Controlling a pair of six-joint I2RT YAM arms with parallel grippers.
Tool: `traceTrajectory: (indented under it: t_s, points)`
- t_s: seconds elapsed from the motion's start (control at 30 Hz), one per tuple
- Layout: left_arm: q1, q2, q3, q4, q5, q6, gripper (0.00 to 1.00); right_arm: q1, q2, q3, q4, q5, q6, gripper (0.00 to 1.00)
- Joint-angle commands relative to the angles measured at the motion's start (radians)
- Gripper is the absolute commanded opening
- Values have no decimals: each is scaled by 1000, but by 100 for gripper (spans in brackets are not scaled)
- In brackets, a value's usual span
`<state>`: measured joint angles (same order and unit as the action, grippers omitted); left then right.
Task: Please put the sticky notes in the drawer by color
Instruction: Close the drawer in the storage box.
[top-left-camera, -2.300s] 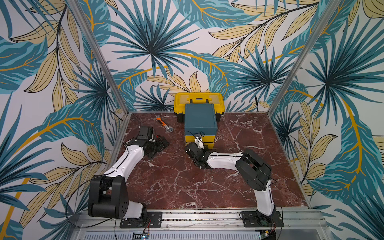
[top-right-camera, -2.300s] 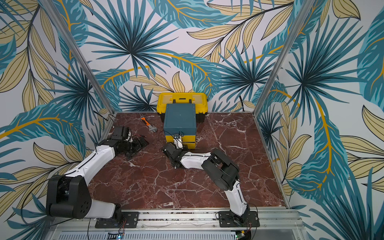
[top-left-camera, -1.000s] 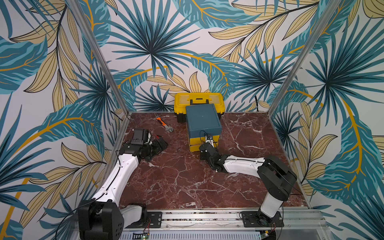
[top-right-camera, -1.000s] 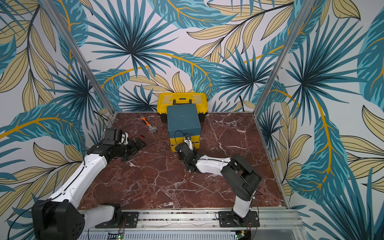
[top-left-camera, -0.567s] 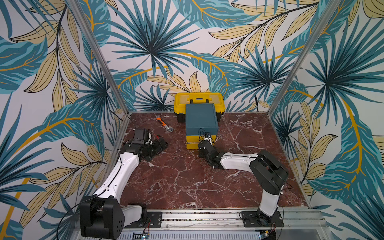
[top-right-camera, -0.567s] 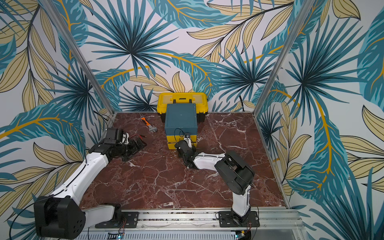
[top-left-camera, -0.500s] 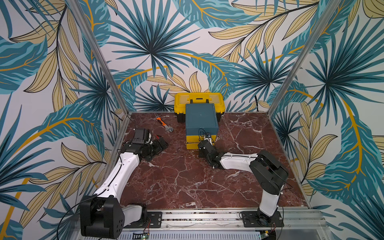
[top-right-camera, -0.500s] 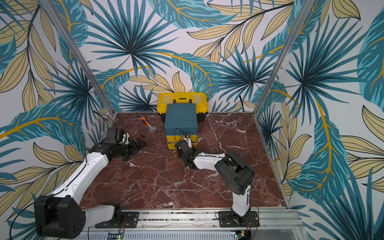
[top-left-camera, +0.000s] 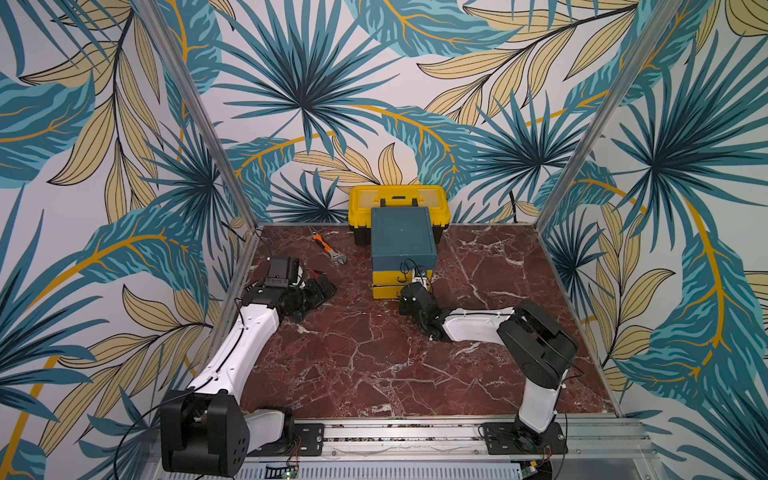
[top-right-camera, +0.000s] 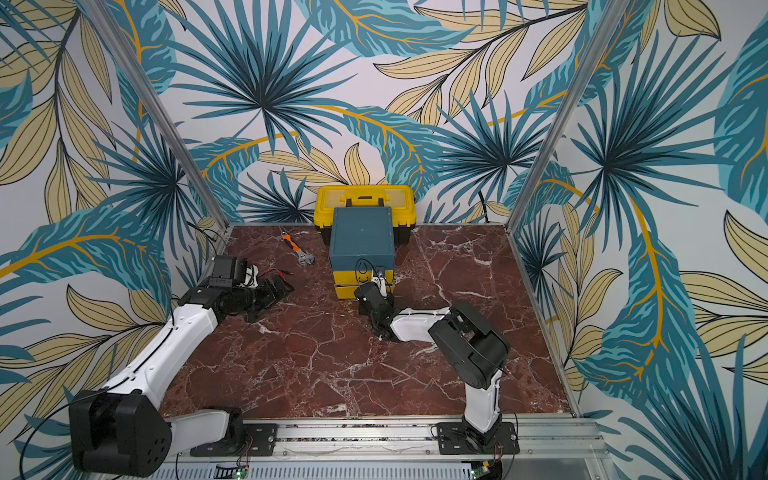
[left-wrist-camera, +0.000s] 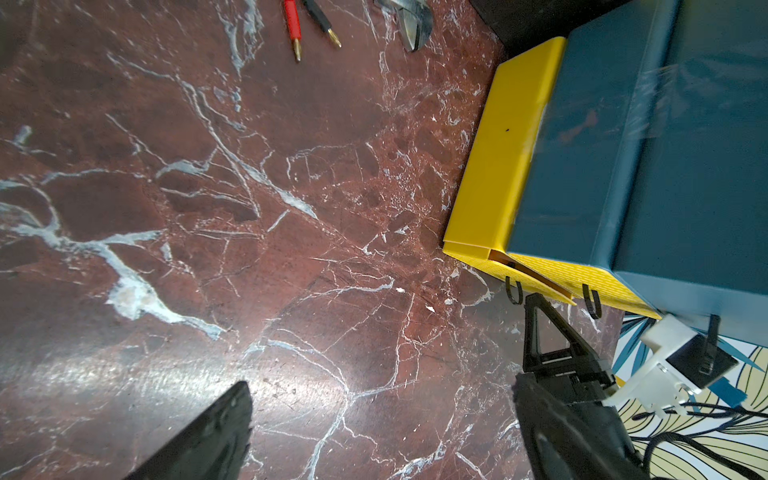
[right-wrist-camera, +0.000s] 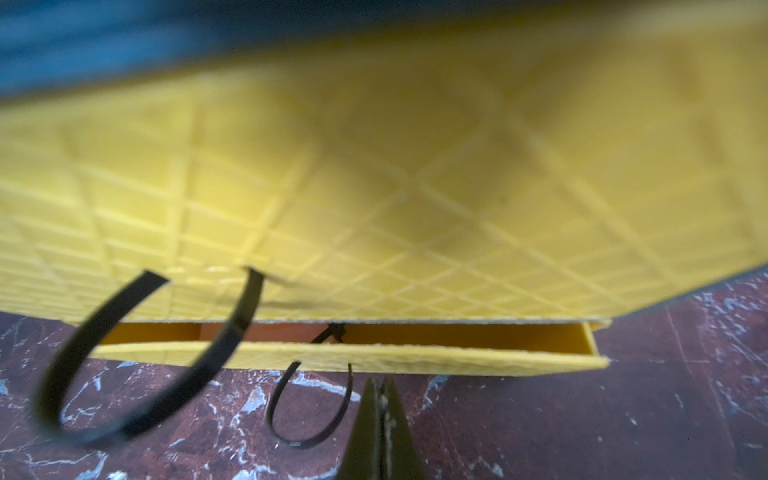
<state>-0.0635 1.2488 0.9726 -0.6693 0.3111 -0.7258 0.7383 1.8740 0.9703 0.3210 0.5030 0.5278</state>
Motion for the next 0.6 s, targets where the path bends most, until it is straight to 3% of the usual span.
traceTrajectory:
  t_s: [0.0,0.1,0.57]
  points:
    - [1,3,-15,20,-9,3,100,-7,-8,-34,68,13,21,1]
    - [2,9,-13,23,-7,4,100,-7,-3,-78,170,37,23,1]
    - [2,17,-11,21,-6,12,100,-7,51,-62,240,75,44,1]
